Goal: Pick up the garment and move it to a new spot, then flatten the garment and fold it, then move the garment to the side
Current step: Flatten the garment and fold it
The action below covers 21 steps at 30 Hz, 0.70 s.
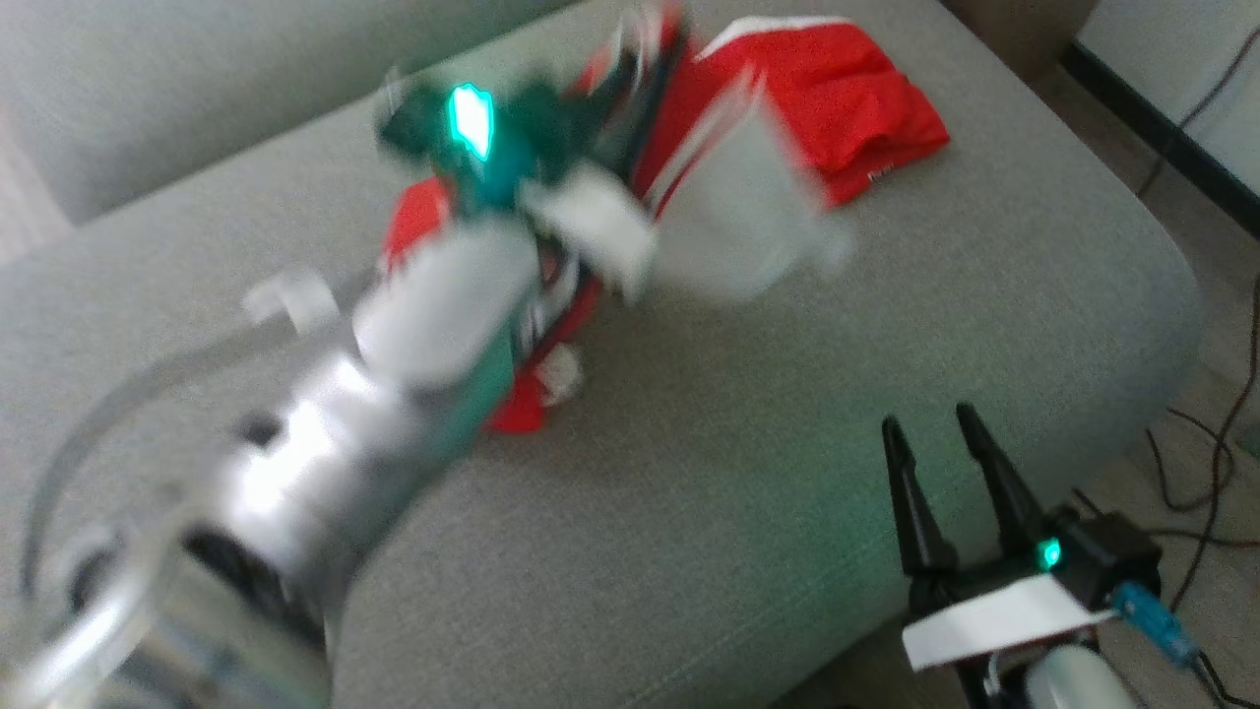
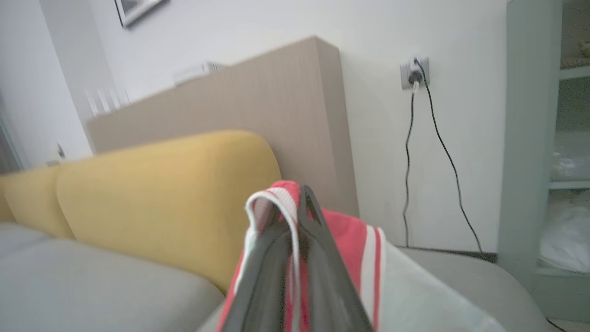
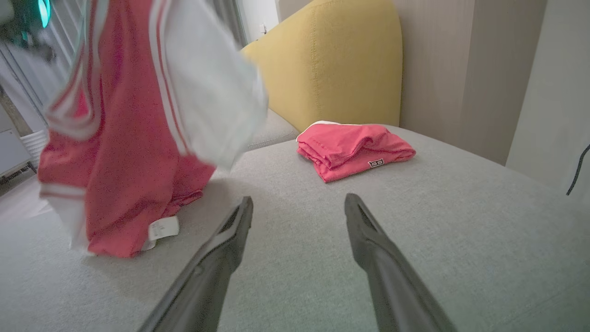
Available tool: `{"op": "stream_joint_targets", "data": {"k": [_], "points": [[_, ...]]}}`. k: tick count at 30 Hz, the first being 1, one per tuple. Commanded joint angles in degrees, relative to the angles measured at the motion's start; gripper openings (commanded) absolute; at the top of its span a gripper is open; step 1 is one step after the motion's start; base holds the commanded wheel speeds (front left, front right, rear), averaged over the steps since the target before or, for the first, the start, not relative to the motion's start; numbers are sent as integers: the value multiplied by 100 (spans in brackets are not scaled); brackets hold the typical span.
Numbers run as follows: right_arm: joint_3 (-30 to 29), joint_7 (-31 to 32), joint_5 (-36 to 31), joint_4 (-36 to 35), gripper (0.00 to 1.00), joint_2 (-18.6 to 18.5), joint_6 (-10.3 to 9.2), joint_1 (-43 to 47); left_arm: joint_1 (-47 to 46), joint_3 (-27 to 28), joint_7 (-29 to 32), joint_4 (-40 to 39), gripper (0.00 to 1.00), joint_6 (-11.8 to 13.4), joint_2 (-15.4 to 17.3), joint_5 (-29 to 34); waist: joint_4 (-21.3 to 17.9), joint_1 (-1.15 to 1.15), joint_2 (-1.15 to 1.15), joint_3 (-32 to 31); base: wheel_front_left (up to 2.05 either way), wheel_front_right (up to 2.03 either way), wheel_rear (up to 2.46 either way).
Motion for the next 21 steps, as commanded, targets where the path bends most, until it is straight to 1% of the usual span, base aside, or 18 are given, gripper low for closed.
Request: {"op": "stream_joint_targets", "data": {"k": [1,4,6,8,10,12,15,17,20,21], "points": [[155,-21,-55,-145,100,-68,39,48,-700,311,-64,-116,0,-35,151,83,126,0,0,-244,0,0,0],[119,-21,-75,-145,100,-138,39,206,-1320,585,-77,-101,0,-16,407,202,293,0,0,-489,0,0,0],[33,-21,-85,-172,100,-173,39,313,-1530,867,-79,-277,0,17,564,182,444,0,0,-587,0,0,0],[-49,-21,-86,-212,100,-208,39,401,-1505,1160,-81,-542,0,68,722,119,637,0,0,-626,0,0,0],[-127,-21,-95,-248,100,-229,39,470,-1249,1385,-81,-874,0,185,946,151,857,0,0,-636,0,0,0],[-216,-21,-104,-272,100,-235,39,536,-655,1587,-82,-1247,0,389,1170,161,1088,0,0,-666,0,0,0],[-316,-21,-122,-300,100,-251,39,645,723,1844,-82,-1757,0,768,1433,29,1464,0,0,-664,0,0,0],[-350,-21,-130,-307,100,-264,39,692,1783,2021,-82,-2003,0,990,1479,-179,1716,0,0,-633,0,0,0],[-312,-21,-143,-281,100,-283,39,706,3201,2118,-82,-2088,0,1203,1463,-323,2006,0,0,-593,0,0,0],[-312,-21,-143,-281,100,-283,39,706,3201,2118,-82,-2088,0,1203,1463,-323,2006,0,0,-593,0,0,0]]}}
